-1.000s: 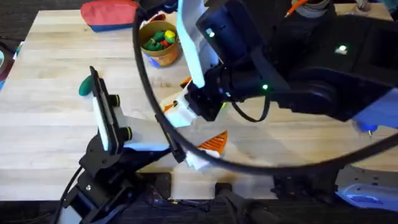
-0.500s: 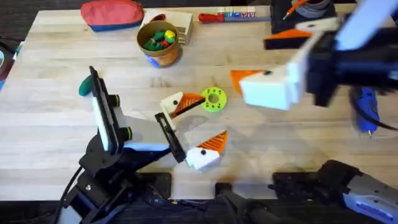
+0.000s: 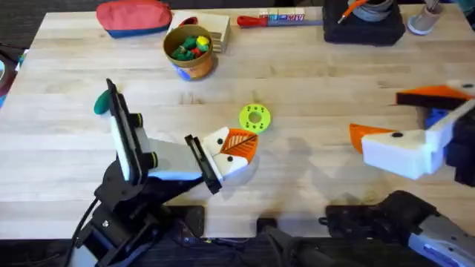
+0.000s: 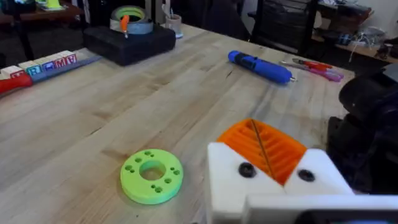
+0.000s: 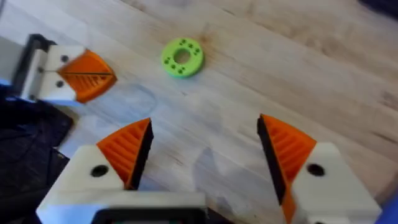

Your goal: Pick up the gripper from the table and insert it into the empty holder that is missing its gripper. Then pick up a screw, insert it into the mounting hole, and use the screwdriver to tighten it. Finally, clean up the table by picking up the vegetable and placing it into the bucket.

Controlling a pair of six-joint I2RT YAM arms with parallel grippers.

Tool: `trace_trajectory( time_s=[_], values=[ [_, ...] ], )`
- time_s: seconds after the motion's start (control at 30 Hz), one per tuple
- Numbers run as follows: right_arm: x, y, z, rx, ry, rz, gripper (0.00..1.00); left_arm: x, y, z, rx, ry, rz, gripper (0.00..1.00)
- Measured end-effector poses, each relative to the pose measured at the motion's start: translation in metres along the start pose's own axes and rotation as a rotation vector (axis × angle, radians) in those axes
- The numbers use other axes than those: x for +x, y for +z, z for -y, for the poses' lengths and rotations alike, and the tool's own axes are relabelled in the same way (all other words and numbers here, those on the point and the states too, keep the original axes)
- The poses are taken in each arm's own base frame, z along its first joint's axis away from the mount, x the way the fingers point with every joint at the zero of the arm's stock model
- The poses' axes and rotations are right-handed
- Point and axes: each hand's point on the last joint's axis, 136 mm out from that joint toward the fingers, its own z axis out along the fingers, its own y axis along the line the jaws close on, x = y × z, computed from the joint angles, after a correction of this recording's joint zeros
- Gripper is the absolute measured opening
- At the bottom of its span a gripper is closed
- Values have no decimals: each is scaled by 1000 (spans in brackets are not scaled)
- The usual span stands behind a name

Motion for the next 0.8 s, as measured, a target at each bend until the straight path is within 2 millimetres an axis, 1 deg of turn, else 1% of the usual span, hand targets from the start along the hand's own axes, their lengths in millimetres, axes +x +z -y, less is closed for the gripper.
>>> trace_trajectory(
  time_s=[0.13, 0.27, 0.37, 0.43, 0.57, 0.67, 0.8],
  values=[
    [16, 6, 22, 112, 62, -58, 992, 0, 0, 0, 0, 0, 0, 9],
    [32, 23, 48, 228, 158, -105, 991, 0, 0, 0, 0, 0, 0, 9],
    [40, 35, 71, 315, 250, -114, 991, 0, 0, 0, 0, 0, 0, 9],
    [43, 40, 91, 384, 327, -115, 991, 0, 0, 0, 0, 0, 0, 9],
    [51, 44, 139, 529, 479, -143, 992, 0, 0, 0, 0, 0, 0, 9],
    [57, 46, 186, 636, 596, -163, 992, 0, 0, 0, 0, 0, 0, 9],
    [77, 49, 248, 746, 747, -195, 991, 0, 0, 0, 0, 0, 0, 9]
  ],
)
